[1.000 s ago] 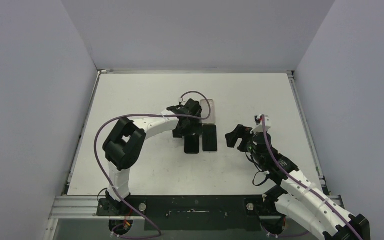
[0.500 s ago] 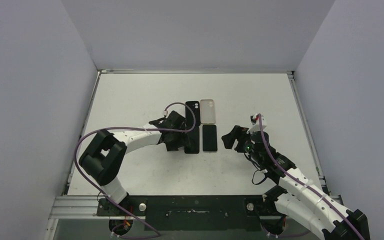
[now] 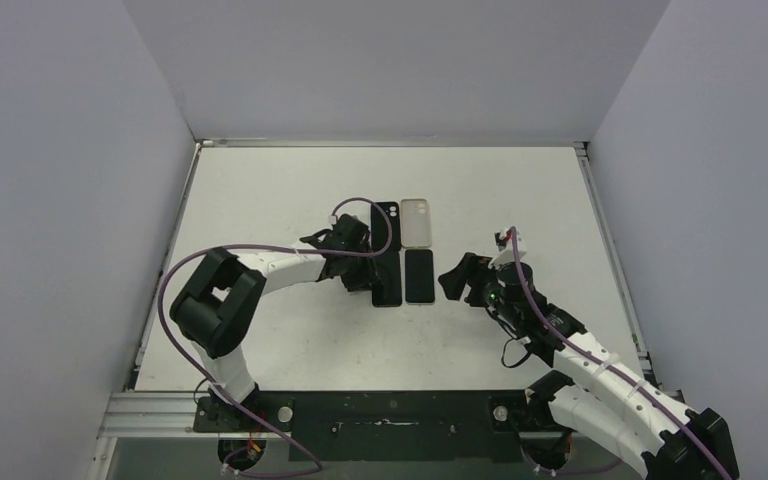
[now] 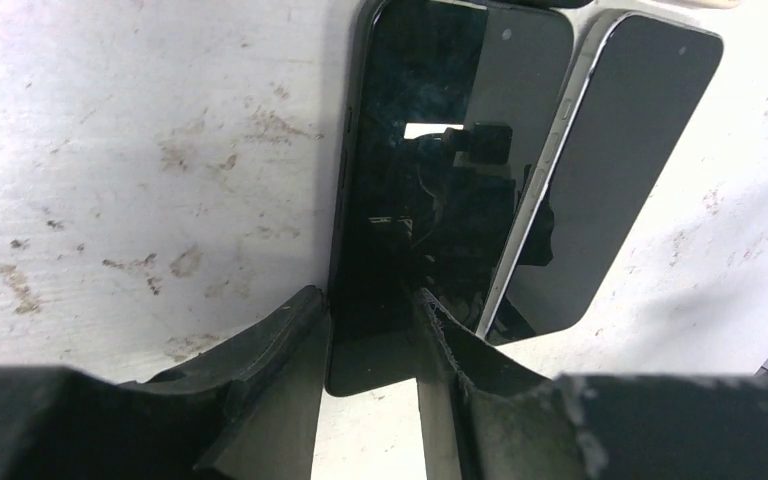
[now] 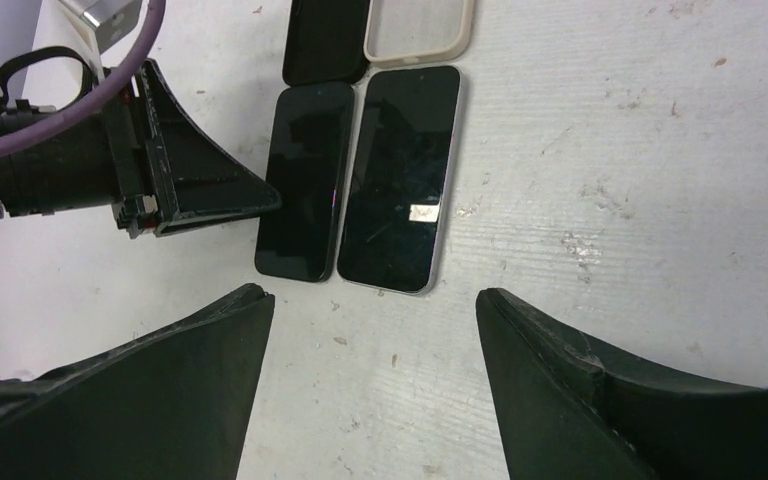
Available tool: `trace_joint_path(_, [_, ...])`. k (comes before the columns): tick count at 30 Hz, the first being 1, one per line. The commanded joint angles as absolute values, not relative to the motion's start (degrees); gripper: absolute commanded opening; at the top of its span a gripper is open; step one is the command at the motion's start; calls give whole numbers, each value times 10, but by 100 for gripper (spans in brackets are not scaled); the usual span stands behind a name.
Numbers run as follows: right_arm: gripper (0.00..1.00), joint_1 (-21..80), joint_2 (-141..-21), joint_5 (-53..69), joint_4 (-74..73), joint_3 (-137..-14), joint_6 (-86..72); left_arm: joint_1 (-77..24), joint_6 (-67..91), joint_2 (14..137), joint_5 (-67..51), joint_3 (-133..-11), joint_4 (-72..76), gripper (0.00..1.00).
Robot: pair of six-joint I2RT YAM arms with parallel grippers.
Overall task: Take the phone out of the phone case
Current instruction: Place the phone at the center of the board, then reset both arms
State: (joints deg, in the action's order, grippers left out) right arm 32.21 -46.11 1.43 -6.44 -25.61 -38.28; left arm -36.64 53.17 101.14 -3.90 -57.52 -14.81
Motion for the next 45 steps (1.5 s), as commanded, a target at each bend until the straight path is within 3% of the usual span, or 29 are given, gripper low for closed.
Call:
trace_joint_path(1, [75,317,-481,30,-17,-249,-399,-365,525,1032,-53,-606,-118,33])
trace_joint_path(13, [73,316,-519,43,18,-254,-396,-360,511,1059,-52,-635,-115,32])
trace_joint_path(19, [76,307,-525,38,7,-272,-374,-343,508,1026,-49,-618,-130,46])
trace_joint_path(26, [87,268,-500,4,-72,-322,-302,-300,465,906,-5,-587,-178,68])
trace_joint_path(37, [100,229,-374,-146,-204,-394,-222,-271,350,625,176,-540,-271,95])
trace_joint_path(45, [100,228,-286,-270,-273,-448,-161,-267,248,425,291,-474,-277,97])
